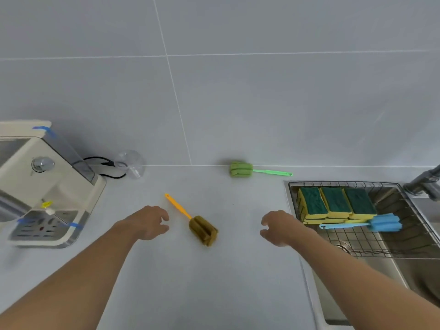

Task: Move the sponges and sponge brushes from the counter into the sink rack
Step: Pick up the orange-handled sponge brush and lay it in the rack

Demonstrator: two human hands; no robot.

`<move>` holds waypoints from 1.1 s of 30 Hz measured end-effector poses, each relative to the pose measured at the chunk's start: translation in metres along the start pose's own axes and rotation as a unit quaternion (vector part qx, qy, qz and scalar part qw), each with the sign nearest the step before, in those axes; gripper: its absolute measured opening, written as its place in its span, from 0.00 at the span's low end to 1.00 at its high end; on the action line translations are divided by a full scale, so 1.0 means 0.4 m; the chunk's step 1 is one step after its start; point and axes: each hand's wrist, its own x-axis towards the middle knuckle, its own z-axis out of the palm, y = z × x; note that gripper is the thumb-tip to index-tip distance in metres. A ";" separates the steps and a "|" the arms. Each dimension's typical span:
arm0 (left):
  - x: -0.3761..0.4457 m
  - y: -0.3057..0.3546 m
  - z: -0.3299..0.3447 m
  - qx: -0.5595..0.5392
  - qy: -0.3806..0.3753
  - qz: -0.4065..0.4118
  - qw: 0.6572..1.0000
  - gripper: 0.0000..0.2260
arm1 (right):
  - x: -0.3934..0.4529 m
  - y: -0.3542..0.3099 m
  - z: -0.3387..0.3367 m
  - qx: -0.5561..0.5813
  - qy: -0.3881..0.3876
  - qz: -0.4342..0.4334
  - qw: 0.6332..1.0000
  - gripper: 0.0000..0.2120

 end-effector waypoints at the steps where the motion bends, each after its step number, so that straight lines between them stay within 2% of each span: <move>1: 0.008 -0.016 0.008 -0.010 -0.005 -0.001 1.000 0.19 | 0.007 -0.030 0.008 0.010 -0.005 -0.003 1.000 0.22; 5: 0.042 -0.037 0.044 -0.090 -0.013 0.009 0.996 0.19 | 0.023 -0.127 0.037 0.062 -0.011 -0.005 0.998 0.22; 8: 0.056 -0.016 0.090 -0.254 0.011 -0.008 0.967 0.16 | 0.034 -0.175 0.045 0.113 -0.017 -0.004 0.994 0.22; 10: 0.056 0.013 0.129 -0.386 0.014 -0.041 0.921 0.13 | 0.046 -0.196 0.050 0.144 -0.016 -0.004 0.989 0.22; 13: 0.055 0.055 0.183 -0.552 0.007 -0.083 0.830 0.11 | 0.066 -0.228 0.067 0.214 -0.013 0.006 0.977 0.23; 17: 0.056 0.099 0.222 -0.684 -0.031 -0.121 0.719 0.07 | 0.091 -0.270 0.097 0.256 0.003 0.016 0.967 0.26; 19: 0.065 0.112 0.227 -0.733 -0.055 -0.138 0.664 0.09 | 0.105 -0.287 0.108 0.273 0.014 0.020 0.962 0.26; 20: 0.069 0.117 0.227 -0.746 -0.061 -0.143 0.648 0.11 | 0.109 -0.294 0.110 0.274 0.013 0.023 0.962 0.25; 21: 0.073 0.119 0.228 -0.752 -0.065 -0.147 0.639 0.13 | 0.114 -0.301 0.111 0.269 0.008 0.024 0.963 0.24; 24: 0.075 0.128 0.230 -0.763 -0.068 -0.152 0.625 0.13 | 0.120 -0.315 0.115 0.244 -0.004 0.013 0.970 0.10; 29: 0.058 0.133 0.239 -0.769 -0.090 -0.133 0.619 0.08 | 0.105 -0.326 0.118 0.232 -0.022 -0.010 0.972 0.11; 33: 0.039 0.129 0.238 -0.773 -0.082 -0.109 0.619 0.10 | 0.080 -0.320 0.113 0.283 0.008 -0.020 0.959 0.08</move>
